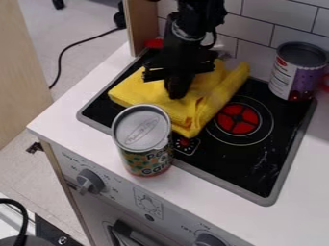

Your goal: Put the cloth on the left side of the burner

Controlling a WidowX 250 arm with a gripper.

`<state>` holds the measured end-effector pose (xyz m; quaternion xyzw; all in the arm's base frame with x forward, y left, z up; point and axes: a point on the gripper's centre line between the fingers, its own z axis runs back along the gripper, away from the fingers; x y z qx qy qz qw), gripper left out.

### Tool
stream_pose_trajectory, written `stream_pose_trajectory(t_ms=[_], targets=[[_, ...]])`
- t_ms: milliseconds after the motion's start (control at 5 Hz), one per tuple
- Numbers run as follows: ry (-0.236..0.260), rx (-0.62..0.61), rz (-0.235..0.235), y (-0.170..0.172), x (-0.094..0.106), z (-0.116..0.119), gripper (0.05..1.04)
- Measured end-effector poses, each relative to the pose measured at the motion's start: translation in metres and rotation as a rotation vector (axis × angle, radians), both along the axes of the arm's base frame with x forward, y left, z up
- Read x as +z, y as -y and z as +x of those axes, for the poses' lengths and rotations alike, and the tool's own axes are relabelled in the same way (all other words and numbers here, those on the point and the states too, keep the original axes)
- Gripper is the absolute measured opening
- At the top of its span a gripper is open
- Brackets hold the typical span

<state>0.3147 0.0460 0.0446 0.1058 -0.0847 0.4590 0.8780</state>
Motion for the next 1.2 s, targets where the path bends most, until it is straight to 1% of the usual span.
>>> stream_pose_trajectory(t_ms=[200,400,600,800,1000,1200], targets=[[0.007,0.066,0.016,-0.014,0.0,-0.002,0.052],[0.02,0.101,0.013,-0.027,0.0,-0.005,0.052],[0.028,0.137,0.025,-0.04,0.001,-0.006,0.052],[0.033,0.165,0.027,-0.05,0.002,-0.007,0.052],[0.014,0.171,0.016,-0.054,0.003,-0.011,0.052],[0.012,0.184,-0.01,-0.055,0.008,-0.014,0.052]])
